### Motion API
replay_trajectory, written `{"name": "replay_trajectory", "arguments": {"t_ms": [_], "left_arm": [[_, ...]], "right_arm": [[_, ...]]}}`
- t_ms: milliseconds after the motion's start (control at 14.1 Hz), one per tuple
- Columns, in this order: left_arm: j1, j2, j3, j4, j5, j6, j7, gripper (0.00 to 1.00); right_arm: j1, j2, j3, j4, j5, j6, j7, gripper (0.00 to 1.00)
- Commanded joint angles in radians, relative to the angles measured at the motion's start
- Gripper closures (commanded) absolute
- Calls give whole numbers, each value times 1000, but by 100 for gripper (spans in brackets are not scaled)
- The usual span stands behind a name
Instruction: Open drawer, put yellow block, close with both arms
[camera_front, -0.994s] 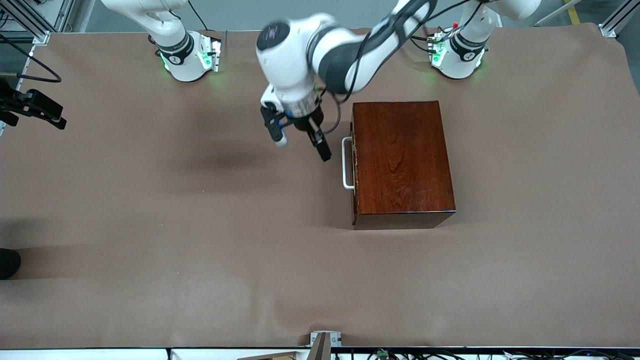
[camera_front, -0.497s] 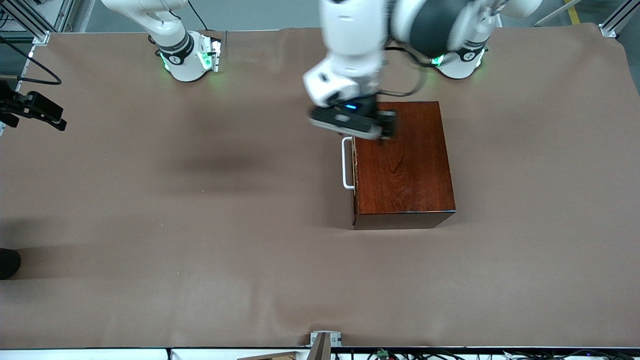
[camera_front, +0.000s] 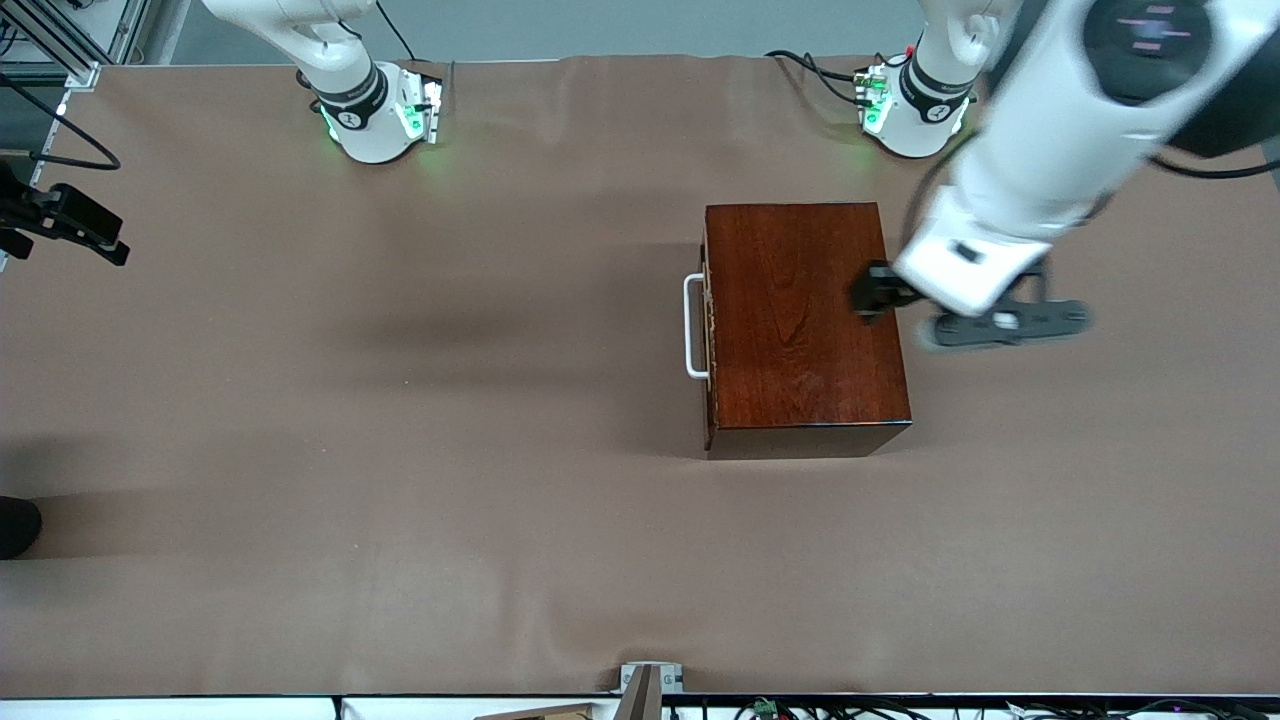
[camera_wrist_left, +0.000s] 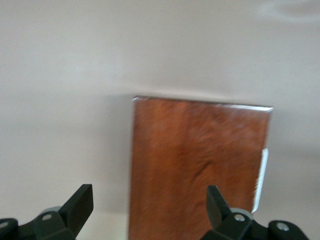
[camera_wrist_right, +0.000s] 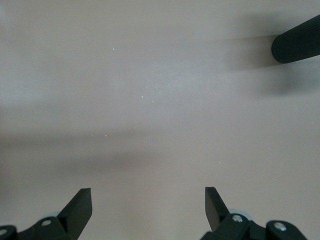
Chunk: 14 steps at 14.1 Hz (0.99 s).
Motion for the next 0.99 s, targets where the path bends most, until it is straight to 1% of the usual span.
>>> {"name": "replay_trajectory", "arguments": {"t_ms": [0,213,284,355,497,568,639,781,923], "left_arm": [[56,-66,-12,-74,-19,-51,43,0],[174,-104,-11,-137,-71,-27,167,0],[193,-116,0,-158,-79,-8,188,0],[205,-139,8,-187,-88,21,189,0],[210,-196,52,-276,-97,90,195,0],[208,-230,73,-326,-97,126,222,0],[210,-245,86,-351,-99,136,277,0],[207,-247,115,-347,-111,138,356,0],[207,-250,115,-339,-105,138,396,0]], "right_arm": [[13,-4,-1,20,5,-9,14,0],[13,-6,-1,20,4,-16,5,0],[13,-6,-1,20,5,-21,5,0],[13,-6,0,20,5,-25,8,0],[23,-4,4,22,-8,-15,14,0],[20,-4,4,24,-1,-16,14,0],[19,-6,4,25,-1,-24,15,0],[17,0,2,22,-1,-22,14,0],[5,3,-1,20,5,-7,14,0]]}}
